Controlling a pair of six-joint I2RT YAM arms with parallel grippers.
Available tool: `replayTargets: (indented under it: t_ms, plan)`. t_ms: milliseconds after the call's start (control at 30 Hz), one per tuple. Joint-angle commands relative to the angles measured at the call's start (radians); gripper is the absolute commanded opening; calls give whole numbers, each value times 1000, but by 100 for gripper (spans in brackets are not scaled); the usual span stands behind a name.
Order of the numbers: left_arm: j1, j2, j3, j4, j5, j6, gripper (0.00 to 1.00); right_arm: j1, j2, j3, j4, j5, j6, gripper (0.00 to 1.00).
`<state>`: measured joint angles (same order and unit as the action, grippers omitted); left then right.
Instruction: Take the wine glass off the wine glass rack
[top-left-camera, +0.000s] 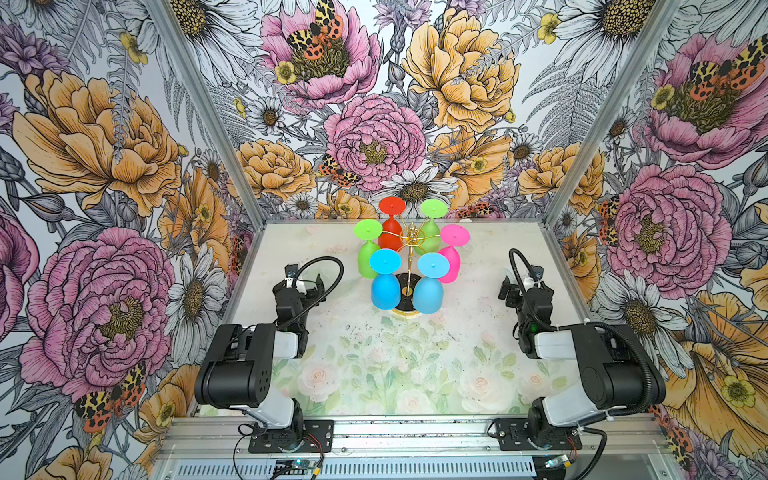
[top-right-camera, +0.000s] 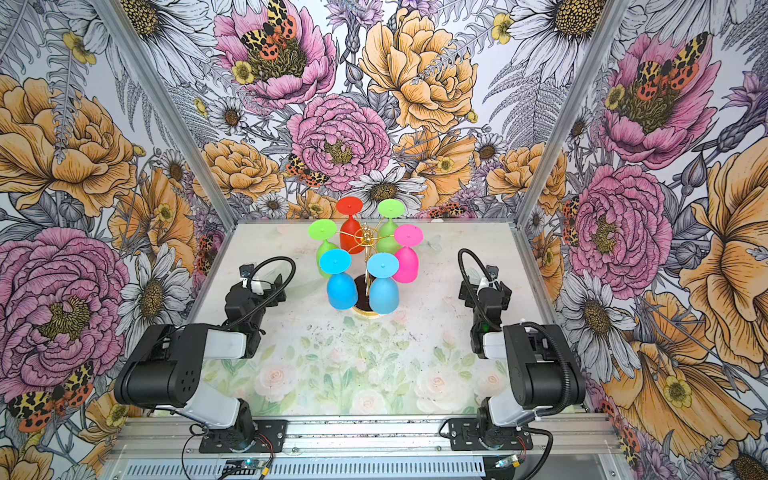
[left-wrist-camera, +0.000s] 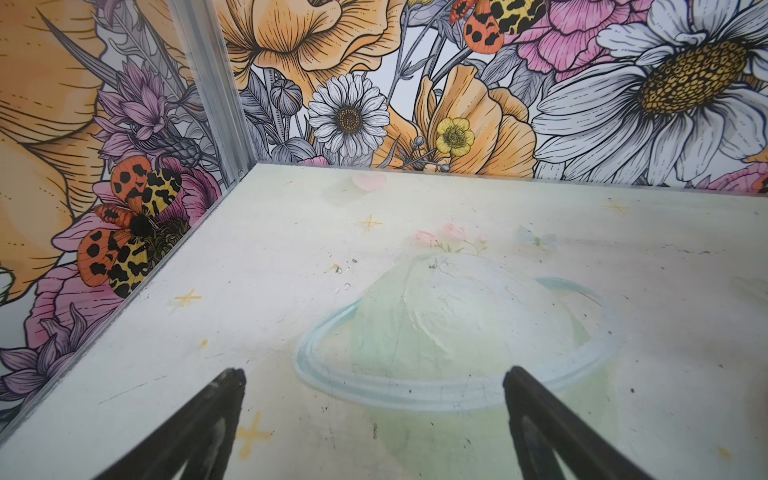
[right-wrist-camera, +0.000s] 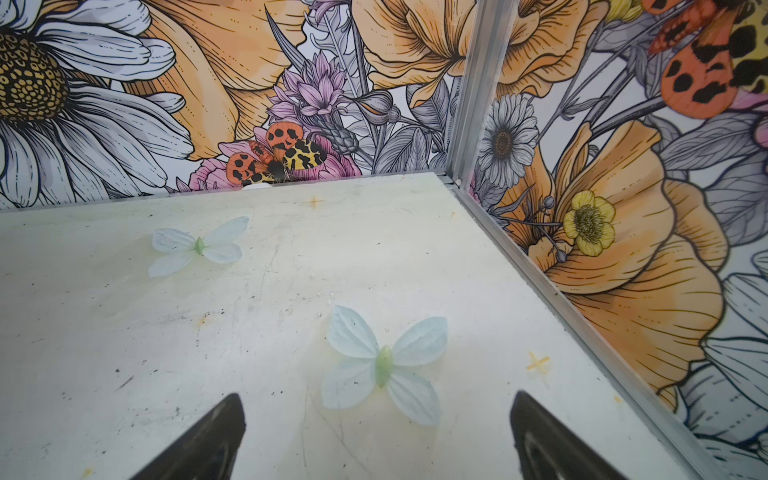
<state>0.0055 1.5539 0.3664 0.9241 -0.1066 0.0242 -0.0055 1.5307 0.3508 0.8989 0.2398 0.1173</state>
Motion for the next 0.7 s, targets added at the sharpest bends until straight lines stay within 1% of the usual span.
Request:
replayTargets:
  t_ms: [0, 300, 333, 467, 600, 667]
  plan:
    - [10, -3, 13, 13, 27, -22, 99, 5, 5, 17, 17, 10, -4, 100]
    - [17, -9, 11, 14, 36, -28, 99, 6, 3, 17, 18, 15, -7, 99]
    - [17, -18, 12, 6, 35, -28, 99, 6, -12, 26, -9, 20, -1, 99]
    - [16, -101, 17, -80, 12, -33, 99, 8, -109, 100, -226, 22, -6, 98]
    - [10, -232, 52, -274, -59, -67, 99, 9, -208, 137, -387, 57, 33, 97]
    - [6, -302, 79, -390, -96, -74, 99, 10, -257, 157, -482, 48, 60, 96]
